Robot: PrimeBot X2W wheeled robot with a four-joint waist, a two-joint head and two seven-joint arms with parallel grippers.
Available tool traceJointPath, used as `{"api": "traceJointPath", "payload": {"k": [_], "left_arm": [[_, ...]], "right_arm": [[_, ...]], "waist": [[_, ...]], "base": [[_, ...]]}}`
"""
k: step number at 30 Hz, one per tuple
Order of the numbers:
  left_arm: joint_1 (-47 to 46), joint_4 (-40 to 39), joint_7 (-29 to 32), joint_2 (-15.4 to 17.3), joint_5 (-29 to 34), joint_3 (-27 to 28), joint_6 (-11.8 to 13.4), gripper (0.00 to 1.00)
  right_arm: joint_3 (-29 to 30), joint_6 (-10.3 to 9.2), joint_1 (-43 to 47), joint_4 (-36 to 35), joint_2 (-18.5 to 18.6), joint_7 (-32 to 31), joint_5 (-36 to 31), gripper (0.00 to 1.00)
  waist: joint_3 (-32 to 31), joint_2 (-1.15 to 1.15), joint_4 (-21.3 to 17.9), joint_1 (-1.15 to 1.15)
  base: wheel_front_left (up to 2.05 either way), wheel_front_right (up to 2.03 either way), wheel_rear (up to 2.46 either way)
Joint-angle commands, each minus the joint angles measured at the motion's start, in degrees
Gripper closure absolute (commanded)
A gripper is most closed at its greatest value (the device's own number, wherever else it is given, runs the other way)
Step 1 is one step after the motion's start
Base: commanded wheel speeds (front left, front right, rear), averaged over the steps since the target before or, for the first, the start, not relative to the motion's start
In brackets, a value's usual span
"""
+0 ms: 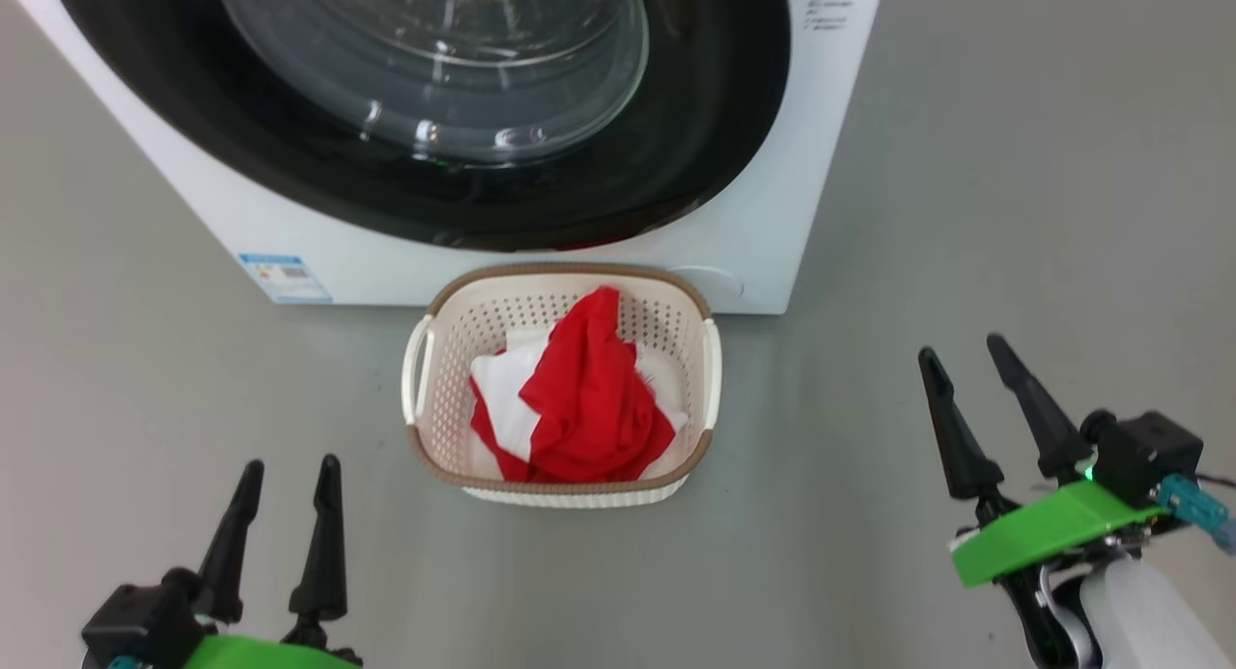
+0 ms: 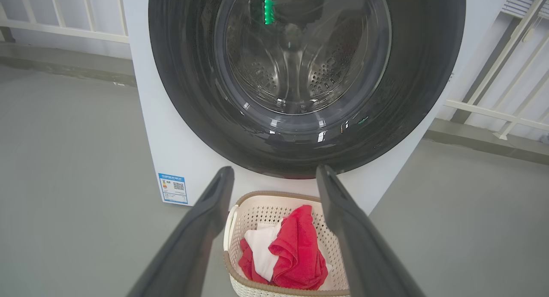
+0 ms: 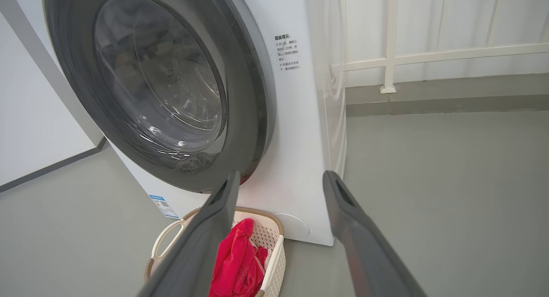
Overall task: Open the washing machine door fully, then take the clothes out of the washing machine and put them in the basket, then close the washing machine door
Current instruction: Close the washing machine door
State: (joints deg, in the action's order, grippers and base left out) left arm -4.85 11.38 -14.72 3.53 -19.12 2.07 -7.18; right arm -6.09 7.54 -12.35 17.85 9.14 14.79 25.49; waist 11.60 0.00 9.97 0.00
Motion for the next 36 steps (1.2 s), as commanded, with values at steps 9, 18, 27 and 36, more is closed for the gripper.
{"api": "traceJointPath", "payload": {"k": [9,18,27,36], "left_arm": [[4.32,-2.21,-0.28,2.77,0.04,3.40,-0.31,0.00],[8.13,-3.12,-0.28,3.74,-0.43,3.49,-0.31,0.00],[10.94,-4.22,-0.28,4.02,0.60,4.78,-0.31,0.00],[11.22,-4.91,-0.28,3.58,0.36,4.92,-0.31,0.00]], "right_arm": [[0.83,-0.05,6.71,-1.96,0.16,0.21,0.66,0.00],[2.87,-0.05,12.41,-2.58,0.79,0.21,0.64,0.00],[5.19,-0.05,16.95,-3.27,1.18,0.21,0.45,0.00],[6.44,-0.05,18.48,-3.94,0.70,0.21,-0.29,0.00]], "waist": [[-6.41,0.00,-5.36,0.00],[-9.62,0.00,-7.97,0.00],[-10.83,0.00,-10.15,0.00],[-10.81,0.00,-11.11,0.00]], "base": [[0.00,0.00,0.00],[0.00,0.00,0.00],[0.00,0.00,0.00],[0.00,0.00,0.00]]}}
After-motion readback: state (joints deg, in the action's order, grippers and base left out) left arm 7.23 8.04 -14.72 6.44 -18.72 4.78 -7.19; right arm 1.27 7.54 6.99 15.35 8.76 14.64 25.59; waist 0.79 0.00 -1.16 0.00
